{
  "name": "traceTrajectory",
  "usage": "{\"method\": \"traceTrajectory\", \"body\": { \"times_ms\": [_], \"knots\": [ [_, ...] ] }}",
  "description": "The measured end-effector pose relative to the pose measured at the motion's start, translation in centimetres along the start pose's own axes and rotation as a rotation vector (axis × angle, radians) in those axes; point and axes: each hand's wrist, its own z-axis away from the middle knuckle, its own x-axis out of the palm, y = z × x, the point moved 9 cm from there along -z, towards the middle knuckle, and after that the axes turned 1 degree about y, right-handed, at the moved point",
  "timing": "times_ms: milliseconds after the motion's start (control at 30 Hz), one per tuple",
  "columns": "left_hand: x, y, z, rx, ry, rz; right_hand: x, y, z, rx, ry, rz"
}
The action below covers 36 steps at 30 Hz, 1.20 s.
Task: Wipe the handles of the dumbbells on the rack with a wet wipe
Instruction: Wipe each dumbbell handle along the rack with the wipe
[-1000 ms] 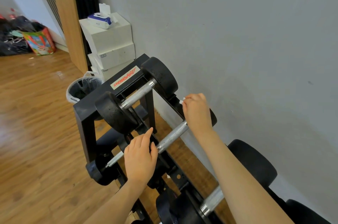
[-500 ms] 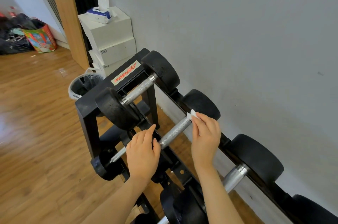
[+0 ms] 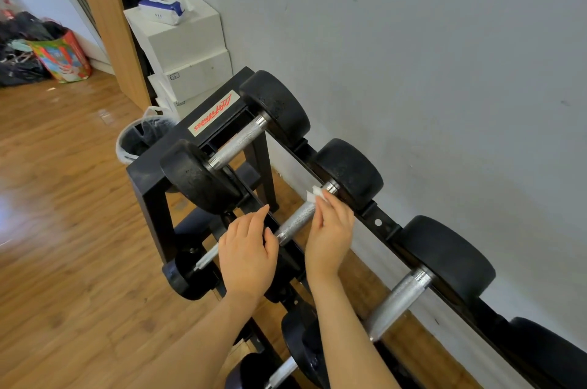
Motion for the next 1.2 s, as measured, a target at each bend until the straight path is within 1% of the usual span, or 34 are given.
{"method": "traceTrajectory", "body": {
  "times_ms": [67, 200, 267, 367, 567, 733, 900, 1033, 1067, 1200],
  "knots": [
    [0.0, -0.1, 0.0, -0.010, -0.001, -0.006, 0.2, 0.5, 0.5, 0.060, 0.029, -0.062],
    [0.1, -0.2, 0.0, -0.016, 0.001, -0.005, -0.6, 3.1, 0.3, 0.318, 0.200, -0.245],
    [0.0, -0.1, -0.1, -0.015, 0.003, -0.002, -0.6, 3.5, 0.2, 0.348, 0.235, -0.276],
    [0.1, -0.1, 0.0, -0.014, 0.002, -0.007, -0.2, 3.0, 0.5, 0.327, 0.237, -0.293],
    [0.3, -0.3, -0.1, -0.015, -0.005, -0.021, 0.6, 2.2, 1.2, 0.253, 0.210, -0.205],
    [0.4, -0.3, -0.1, -0.014, -0.008, -0.019, 0.8, 2.8, 0.2, 0.314, 0.301, -0.237],
    [0.3, -0.2, -0.1, -0.010, 0.002, -0.025, 1.4, 2.3, 1.6, 0.263, 0.266, -0.253],
    [0.4, -0.3, -0.1, -0.007, -0.004, -0.023, 1.3, 3.1, 0.7, 0.308, 0.265, -0.238],
    [0.4, -0.3, -0.1, -0.006, -0.004, -0.022, 1.3, 2.7, 0.8, 0.279, 0.244, -0.201],
    [0.4, -0.3, -0.1, -0.010, -0.006, -0.017, 1.4, 0.6, 1.2, 0.062, 0.094, -0.001]
  ]
}}
